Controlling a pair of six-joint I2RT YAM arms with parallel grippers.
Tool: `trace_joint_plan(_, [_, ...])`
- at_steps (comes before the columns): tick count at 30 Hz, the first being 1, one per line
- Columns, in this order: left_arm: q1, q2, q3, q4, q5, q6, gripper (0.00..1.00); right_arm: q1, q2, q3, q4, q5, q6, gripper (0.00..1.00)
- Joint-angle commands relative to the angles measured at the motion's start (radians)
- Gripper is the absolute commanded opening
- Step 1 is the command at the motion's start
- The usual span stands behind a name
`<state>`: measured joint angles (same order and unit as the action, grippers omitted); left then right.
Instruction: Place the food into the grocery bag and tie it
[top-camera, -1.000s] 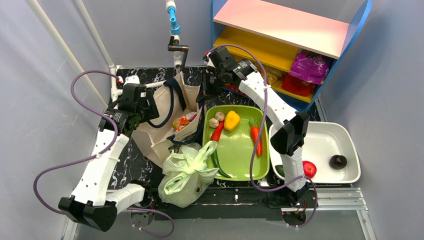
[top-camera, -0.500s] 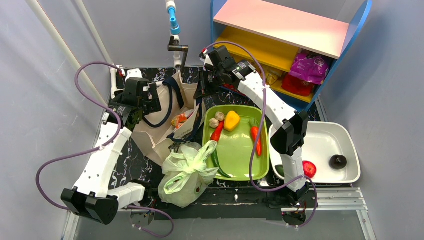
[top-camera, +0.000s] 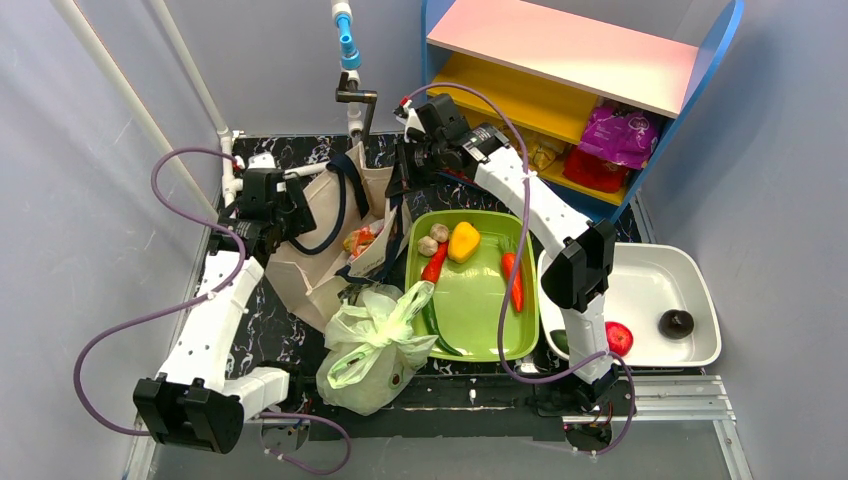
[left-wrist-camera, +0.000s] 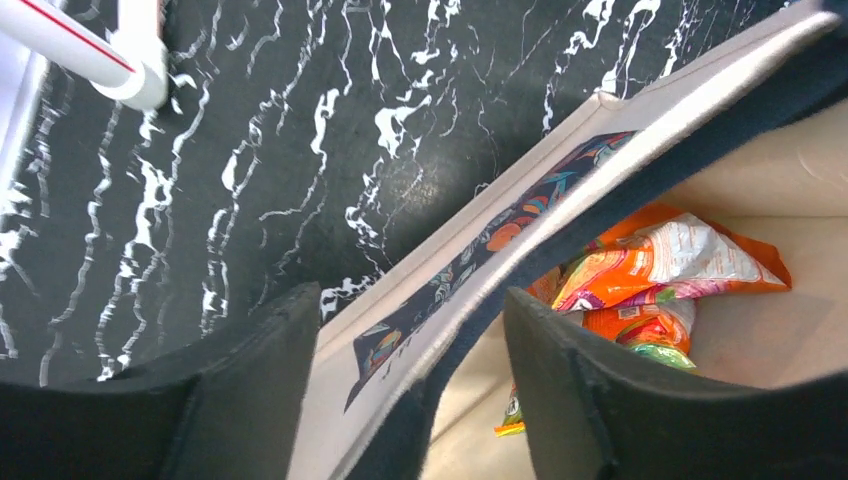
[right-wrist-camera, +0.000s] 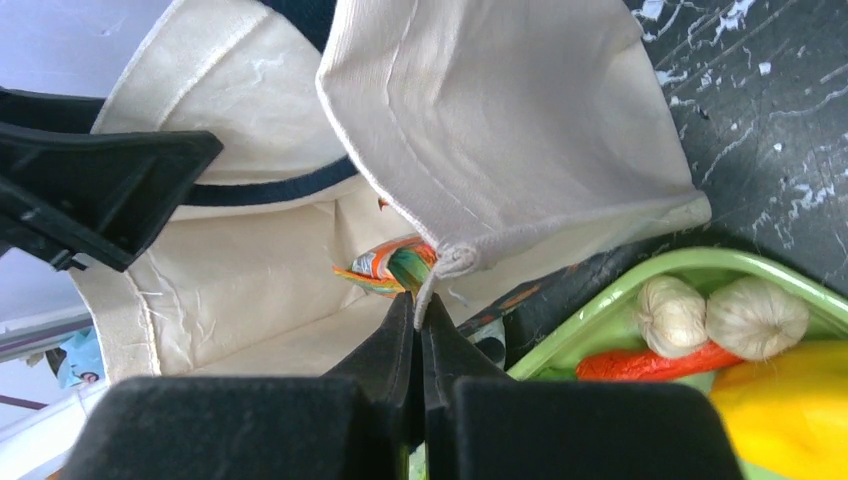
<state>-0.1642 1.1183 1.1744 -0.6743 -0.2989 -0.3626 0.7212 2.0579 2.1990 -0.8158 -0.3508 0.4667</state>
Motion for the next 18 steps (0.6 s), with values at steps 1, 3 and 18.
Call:
trace_joint_plan(1, [0.041,-0.058,-0.063,0.100,0.142,-0.057,0.57,-0.002,-0.060,-0.029,0.211,-0.022,-0.037,0.01])
trace_joint_plan(3, [0.044,-0.073,-0.087,0.113,0.160,-0.070,0.38,-0.002,-0.059,-0.035,0.259,-0.003,-0.040,0.01])
trace_joint_plan(18, [0.051,-0.203,-0.140,0.046,0.092,-0.201,0.00,-0.049,-0.024,0.076,0.295,-0.031,-0.005,0.48])
